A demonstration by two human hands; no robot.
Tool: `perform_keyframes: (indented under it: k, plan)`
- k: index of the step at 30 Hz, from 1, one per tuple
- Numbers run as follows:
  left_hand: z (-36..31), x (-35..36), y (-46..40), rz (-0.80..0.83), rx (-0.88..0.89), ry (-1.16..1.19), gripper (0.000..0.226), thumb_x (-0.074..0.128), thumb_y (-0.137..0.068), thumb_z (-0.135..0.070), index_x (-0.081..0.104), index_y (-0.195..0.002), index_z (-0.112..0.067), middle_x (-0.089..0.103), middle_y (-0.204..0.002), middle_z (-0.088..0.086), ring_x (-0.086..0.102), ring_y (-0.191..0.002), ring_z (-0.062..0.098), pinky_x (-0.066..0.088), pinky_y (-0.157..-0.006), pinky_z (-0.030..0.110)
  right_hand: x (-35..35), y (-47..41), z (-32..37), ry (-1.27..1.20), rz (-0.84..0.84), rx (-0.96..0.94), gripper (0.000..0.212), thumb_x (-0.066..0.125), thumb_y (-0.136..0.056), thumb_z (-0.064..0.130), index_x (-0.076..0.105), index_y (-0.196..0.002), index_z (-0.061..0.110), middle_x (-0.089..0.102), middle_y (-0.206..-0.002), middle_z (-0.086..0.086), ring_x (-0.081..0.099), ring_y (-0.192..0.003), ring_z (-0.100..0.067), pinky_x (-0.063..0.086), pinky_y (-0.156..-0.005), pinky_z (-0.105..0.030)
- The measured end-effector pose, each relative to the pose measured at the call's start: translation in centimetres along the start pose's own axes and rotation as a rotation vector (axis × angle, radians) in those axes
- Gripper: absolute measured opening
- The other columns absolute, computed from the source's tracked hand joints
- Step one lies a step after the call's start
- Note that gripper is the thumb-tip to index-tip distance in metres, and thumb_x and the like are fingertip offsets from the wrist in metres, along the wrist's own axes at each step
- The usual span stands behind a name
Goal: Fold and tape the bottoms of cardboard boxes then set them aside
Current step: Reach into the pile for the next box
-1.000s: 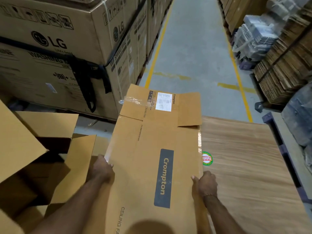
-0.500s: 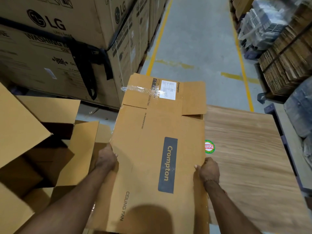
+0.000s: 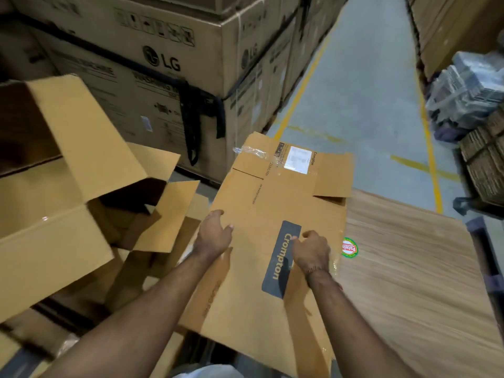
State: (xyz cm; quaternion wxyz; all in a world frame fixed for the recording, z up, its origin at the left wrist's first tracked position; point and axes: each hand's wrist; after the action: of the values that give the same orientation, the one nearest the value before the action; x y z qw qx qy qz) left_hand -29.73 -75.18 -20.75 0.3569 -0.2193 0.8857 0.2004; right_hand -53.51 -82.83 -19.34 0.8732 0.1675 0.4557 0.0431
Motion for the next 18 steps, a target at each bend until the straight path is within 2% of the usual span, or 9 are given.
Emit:
perform_keyframes:
  k: [3,6,9,11,13,15,18]
  plan:
    - [-1.9,-1.7,4.2,-0.053,0.046,0.045,0.055,0.065,-0.103,-0.031,0.051,-0.15,-0.008,0.056,-0.149,0.01,0.053,-0.137,0.029,0.044,-0.11,0.039,-0.9,3.1,1.9,-0.059,0.07,-0.206,0.036,0.065,-0.098,0.032,0.069,-0.124,0.008,0.066,-0.127,-0.012,0.062,-0.117,-0.032,0.05,-0.09,-0.032]
    - [-3.2,-3.1,9.7,-0.116,0.054,0.109,0.051,0.065,-0.103,-0.032,0.053,-0.148,-0.012,0.059,-0.146,0.006,0.059,-0.128,0.025,0.049,-0.102,0.035,-2.3,7.0,3.0,-0.065,0.105,-0.38,0.036,0.065,-0.097,0.034,0.069,-0.126,0.014,0.068,-0.125,-0.01,0.06,-0.121,-0.029,0.049,-0.091,-0.028]
    - [-3.6,-4.3,15.3,-0.222,0.04,0.181,0.047,0.066,-0.103,-0.029,0.056,-0.146,-0.013,0.061,-0.143,0.002,0.06,-0.126,0.021,0.046,-0.094,0.027,-3.9,11.6,3.5,-0.057,0.112,-0.516,0.033,0.064,-0.098,0.038,0.069,-0.124,0.019,0.068,-0.126,-0.007,0.064,-0.115,-0.028,0.054,-0.098,-0.04]
    - [-3.6,-5.5,18.7,-0.282,0.04,0.22,0.046,0.066,-0.103,-0.029,0.057,-0.145,-0.015,0.063,-0.14,0.0,0.061,-0.122,0.019,0.048,-0.093,0.027,-4.7,14.6,3.9,-0.076,0.107,-0.588,0.029,0.065,-0.098,0.038,0.07,-0.121,0.02,0.068,-0.126,-0.006,0.064,-0.113,-0.027,0.054,-0.097,-0.043]
    - [-3.2,-7.2,21.6,-0.334,0.064,0.221,0.045,0.066,-0.102,-0.03,0.059,-0.144,-0.016,0.065,-0.138,0.0,0.064,-0.117,0.017,0.054,-0.095,0.032,-5.2,17.6,4.6,-0.09,0.112,-0.648,0.027,0.064,-0.1,0.035,0.071,-0.121,0.019,0.068,-0.124,-0.004,0.063,-0.112,-0.025,0.053,-0.09,-0.037]
    - [-2.7,-9.3,23.8,-0.39,0.073,0.213,0.043,0.066,-0.102,-0.03,0.059,-0.143,-0.018,0.066,-0.137,-0.002,0.065,-0.115,0.015,0.057,-0.096,0.036,-5.3,20.4,5.5,-0.095,0.134,-0.693,0.025,0.063,-0.101,0.033,0.071,-0.12,0.019,0.068,-0.122,-0.001,0.063,-0.11,-0.022,0.045,-0.083,-0.031]
    - [-1.6,-13.0,25.6,-0.522,0.058,0.221,0.038,0.067,-0.102,-0.024,0.062,-0.139,-0.018,0.066,-0.132,-0.003,0.063,-0.116,0.013,0.057,-0.097,0.033,-4.5,23.6,7.3,-0.116,0.143,-0.782,0.022,0.063,-0.1,0.032,0.073,-0.116,0.02,0.071,-0.116,-0.001,0.065,-0.104,-0.018,0.047,-0.081,-0.027]
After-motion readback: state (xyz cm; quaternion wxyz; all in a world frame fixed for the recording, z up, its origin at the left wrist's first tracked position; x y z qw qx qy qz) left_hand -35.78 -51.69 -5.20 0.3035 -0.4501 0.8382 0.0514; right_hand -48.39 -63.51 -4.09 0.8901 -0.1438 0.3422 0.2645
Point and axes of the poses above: each hand's wrist, its own y-axis away from the middle knuckle, its own x-axis out of the palm, z = x × y
